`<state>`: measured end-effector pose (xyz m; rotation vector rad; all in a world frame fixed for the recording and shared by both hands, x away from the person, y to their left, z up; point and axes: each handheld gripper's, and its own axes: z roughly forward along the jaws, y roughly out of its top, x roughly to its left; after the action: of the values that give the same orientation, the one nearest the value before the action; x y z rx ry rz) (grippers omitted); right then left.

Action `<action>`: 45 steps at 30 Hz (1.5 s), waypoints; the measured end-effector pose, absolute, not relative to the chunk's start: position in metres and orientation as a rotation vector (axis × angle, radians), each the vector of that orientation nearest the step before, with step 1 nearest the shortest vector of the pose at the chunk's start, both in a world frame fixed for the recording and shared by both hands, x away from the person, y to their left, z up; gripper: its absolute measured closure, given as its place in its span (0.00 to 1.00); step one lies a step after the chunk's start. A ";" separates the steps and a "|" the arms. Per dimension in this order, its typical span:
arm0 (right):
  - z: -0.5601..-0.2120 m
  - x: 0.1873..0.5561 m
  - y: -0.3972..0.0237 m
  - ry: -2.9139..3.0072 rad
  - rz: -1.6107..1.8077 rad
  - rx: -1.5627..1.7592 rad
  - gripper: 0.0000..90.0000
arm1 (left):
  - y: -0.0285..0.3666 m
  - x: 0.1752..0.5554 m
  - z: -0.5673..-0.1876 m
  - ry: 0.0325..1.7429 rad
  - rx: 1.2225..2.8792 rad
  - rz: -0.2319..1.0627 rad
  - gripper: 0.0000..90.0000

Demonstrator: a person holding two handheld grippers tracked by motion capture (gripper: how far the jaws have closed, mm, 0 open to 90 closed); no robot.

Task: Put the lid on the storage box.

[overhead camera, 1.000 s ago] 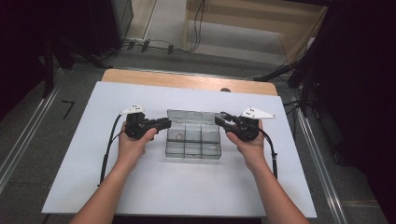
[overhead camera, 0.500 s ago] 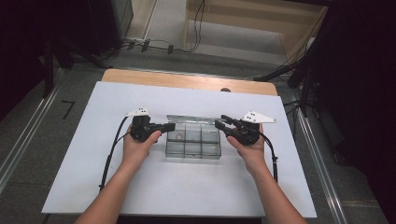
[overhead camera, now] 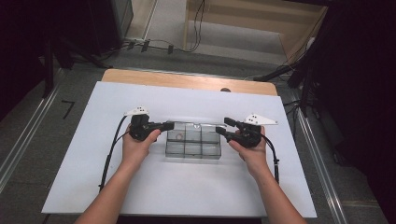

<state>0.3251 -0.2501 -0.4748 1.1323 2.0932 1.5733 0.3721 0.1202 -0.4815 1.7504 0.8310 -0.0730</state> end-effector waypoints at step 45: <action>-0.488 0.304 -0.253 2.163 1.615 1.188 0.97 | 0.122 0.354 -0.482 0.790 1.774 -0.061 1.00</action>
<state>0.3044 -0.2535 -0.4878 1.1878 2.1628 1.6154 0.3544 0.1225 -0.4822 1.7735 0.7899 -0.0607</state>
